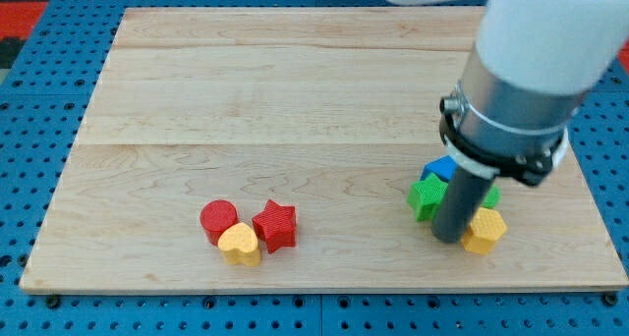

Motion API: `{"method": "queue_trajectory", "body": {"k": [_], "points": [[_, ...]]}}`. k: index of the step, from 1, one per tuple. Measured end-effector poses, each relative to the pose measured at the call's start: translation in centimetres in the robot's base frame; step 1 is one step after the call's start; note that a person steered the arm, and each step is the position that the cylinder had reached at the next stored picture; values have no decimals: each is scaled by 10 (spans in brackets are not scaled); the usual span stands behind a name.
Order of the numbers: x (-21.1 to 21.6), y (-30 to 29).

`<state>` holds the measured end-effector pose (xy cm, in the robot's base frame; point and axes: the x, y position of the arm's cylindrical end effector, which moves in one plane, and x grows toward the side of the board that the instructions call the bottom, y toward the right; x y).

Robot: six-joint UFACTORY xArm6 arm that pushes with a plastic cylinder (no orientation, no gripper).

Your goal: Move the yellow hexagon and the green circle slightly up

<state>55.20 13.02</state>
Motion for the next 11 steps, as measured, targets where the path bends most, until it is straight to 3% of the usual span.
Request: {"method": "queue_trajectory", "body": {"k": [1,2,4,5,7,8,9,11], "points": [[-9,3],[13,-28],[43,-11],[40,17],[24,0],[67,-9],[46,43],[2,46]]}}
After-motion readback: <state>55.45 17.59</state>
